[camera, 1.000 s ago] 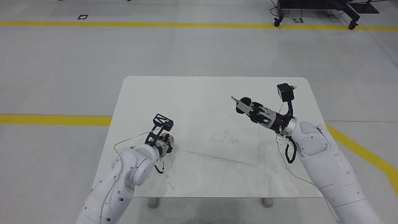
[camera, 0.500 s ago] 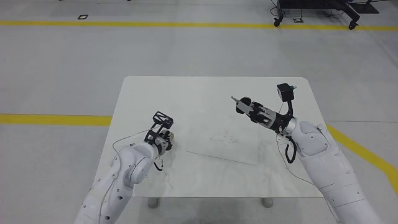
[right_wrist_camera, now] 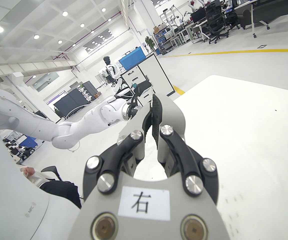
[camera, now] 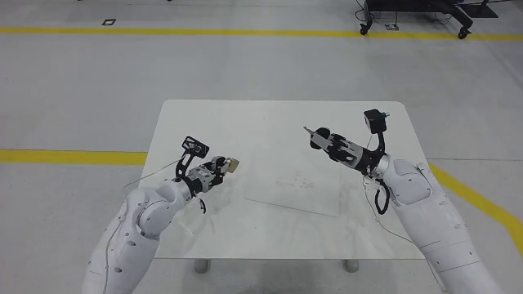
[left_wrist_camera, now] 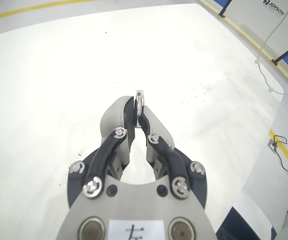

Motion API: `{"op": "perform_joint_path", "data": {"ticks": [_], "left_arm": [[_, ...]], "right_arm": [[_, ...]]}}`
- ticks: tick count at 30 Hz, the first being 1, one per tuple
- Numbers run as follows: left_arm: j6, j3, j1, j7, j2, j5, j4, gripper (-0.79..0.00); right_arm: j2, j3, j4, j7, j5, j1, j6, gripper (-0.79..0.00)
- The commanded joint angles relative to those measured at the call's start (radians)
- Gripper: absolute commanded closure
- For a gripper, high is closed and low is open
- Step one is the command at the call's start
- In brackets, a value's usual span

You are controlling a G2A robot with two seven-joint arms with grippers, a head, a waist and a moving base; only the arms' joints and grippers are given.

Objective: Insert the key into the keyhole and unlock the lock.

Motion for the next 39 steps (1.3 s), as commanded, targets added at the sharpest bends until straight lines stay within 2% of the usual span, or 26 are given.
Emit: {"op": "perform_joint_path", "data": {"ticks": [1, 9, 21, 22, 24, 30, 39], "left_arm": [[0.013, 0.015, -0.013, -0.023, 0.000, 0.039, 0.003, 0.000], [0.100, 0.090, -0.052, -0.105, -0.008, 0.149, 0.003, 0.000], [0.170, 0.132, -0.075, -0.177, -0.014, 0.191, -0.005, 0.000], [0.171, 0.134, -0.076, -0.178, -0.015, 0.192, -0.004, -0.022], [0.173, 0.138, -0.078, -0.176, -0.015, 0.196, -0.002, -0.132], [0.178, 0.144, -0.080, -0.158, -0.017, 0.201, 0.014, -0.240], [0.183, 0.152, -0.089, -0.137, -0.019, 0.208, 0.030, -0.243]], "right_arm": [[0.000, 0.000, 0.000, 0.000, 0.000, 0.000, 0.000, 0.000], [0.000, 0.000, 0.000, 0.000, 0.000, 0.000, 0.000, 0.000], [0.000, 0.000, 0.000, 0.000, 0.000, 0.000, 0.000, 0.000], [0.000, 0.000, 0.000, 0.000, 0.000, 0.000, 0.000, 0.000], [0.000, 0.000, 0.000, 0.000, 0.000, 0.000, 0.000, 0.000], [0.000, 0.000, 0.000, 0.000, 0.000, 0.000, 0.000, 0.000], [0.000, 0.000, 0.000, 0.000, 0.000, 0.000, 0.000, 0.000]]}}
